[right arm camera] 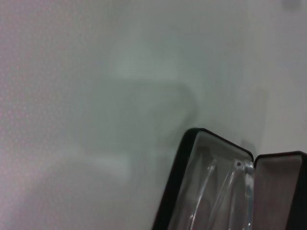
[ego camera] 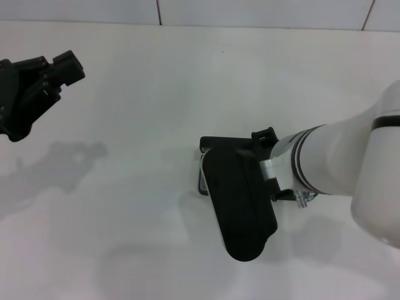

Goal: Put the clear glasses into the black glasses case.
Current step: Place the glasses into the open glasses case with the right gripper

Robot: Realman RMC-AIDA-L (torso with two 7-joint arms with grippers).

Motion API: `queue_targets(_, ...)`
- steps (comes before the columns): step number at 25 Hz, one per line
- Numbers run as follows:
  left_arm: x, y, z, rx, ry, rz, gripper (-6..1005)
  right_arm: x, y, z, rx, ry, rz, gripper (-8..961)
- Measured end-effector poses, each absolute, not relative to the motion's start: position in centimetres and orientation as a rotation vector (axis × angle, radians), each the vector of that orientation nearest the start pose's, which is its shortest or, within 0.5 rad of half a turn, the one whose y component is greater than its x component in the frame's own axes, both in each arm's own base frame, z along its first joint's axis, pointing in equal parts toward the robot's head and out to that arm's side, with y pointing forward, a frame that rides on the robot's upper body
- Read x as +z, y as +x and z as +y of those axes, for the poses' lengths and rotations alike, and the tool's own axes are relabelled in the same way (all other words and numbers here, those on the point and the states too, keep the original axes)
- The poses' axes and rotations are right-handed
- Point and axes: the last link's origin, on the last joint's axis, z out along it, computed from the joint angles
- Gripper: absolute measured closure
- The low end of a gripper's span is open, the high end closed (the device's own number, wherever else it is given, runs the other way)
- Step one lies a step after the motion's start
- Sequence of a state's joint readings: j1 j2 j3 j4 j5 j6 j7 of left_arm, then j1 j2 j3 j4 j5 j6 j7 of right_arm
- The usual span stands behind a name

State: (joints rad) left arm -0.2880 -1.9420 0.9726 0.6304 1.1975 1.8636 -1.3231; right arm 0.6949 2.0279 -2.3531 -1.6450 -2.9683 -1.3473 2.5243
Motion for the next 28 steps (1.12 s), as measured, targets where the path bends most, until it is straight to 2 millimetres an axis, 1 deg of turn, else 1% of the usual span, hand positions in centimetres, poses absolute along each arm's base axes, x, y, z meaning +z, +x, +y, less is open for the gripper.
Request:
queue_targets(17, 8.31, -26.16, 27.21, -1.431, -2.436, -0.425, 911, -10.29, 8.82, 28.6, -0.889, -2.474, -0.739, 846)
queue_targets(28, 8.31, -26.29, 27.08, -1.429, -2.433, -0.429, 911, -10.38, 9.06, 28.65, -0.897, -2.475, -0.733, 846)
